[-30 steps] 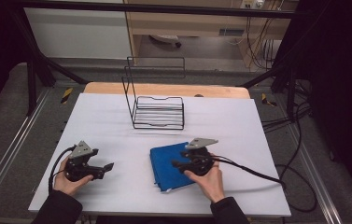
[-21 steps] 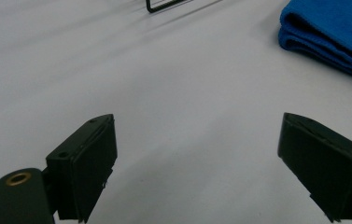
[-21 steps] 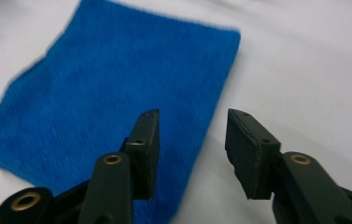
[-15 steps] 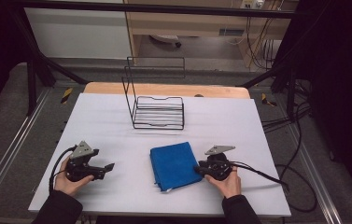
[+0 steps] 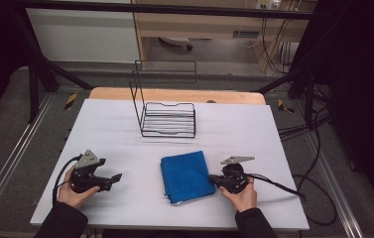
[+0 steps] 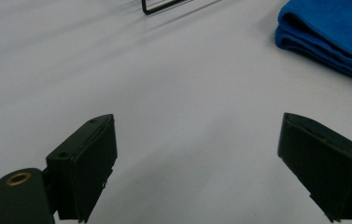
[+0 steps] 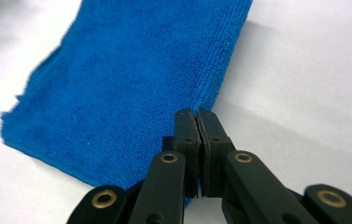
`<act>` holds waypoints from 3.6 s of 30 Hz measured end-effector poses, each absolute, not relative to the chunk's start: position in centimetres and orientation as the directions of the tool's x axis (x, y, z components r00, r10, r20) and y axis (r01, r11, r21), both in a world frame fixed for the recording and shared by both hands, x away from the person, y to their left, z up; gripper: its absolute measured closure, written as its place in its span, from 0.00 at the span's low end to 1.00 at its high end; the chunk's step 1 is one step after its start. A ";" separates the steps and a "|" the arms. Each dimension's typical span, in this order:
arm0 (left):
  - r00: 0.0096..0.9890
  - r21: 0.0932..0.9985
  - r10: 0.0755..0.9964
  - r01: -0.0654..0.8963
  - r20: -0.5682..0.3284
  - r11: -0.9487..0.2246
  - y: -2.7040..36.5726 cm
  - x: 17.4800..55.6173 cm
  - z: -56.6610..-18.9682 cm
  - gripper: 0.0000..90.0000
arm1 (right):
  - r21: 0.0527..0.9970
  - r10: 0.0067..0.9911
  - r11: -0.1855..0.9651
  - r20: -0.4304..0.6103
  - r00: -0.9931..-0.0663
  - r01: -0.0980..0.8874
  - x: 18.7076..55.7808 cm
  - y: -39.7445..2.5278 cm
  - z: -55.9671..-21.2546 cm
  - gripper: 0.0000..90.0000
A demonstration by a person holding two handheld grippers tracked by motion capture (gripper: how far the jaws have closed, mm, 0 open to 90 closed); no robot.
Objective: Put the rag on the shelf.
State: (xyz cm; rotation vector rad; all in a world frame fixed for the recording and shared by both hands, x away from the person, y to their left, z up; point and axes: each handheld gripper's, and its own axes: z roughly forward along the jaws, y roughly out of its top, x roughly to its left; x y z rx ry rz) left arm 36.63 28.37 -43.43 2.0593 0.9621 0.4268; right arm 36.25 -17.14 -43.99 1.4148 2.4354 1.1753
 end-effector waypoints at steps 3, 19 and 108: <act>0.654 0.785 0.755 0.484 -0.032 -0.386 28.3 36.6 -43.4 0.13 | 0.656 0.786 0.252 0.289 -0.546 0.711 35.6 -17.2 -43.6 0.99; 0.653 0.782 0.757 0.488 -0.031 -0.388 27.8 36.6 -43.4 0.12 | 0.720 0.800 0.245 0.228 -0.554 0.649 35.1 -18.0 -43.6 0.66; 0.642 0.654 0.750 0.637 -0.158 -0.407 11.1 42.2 -44.3 0.87 | 0.807 0.748 0.251 0.189 -0.636 0.535 37.6 -20.9 -43.6 0.07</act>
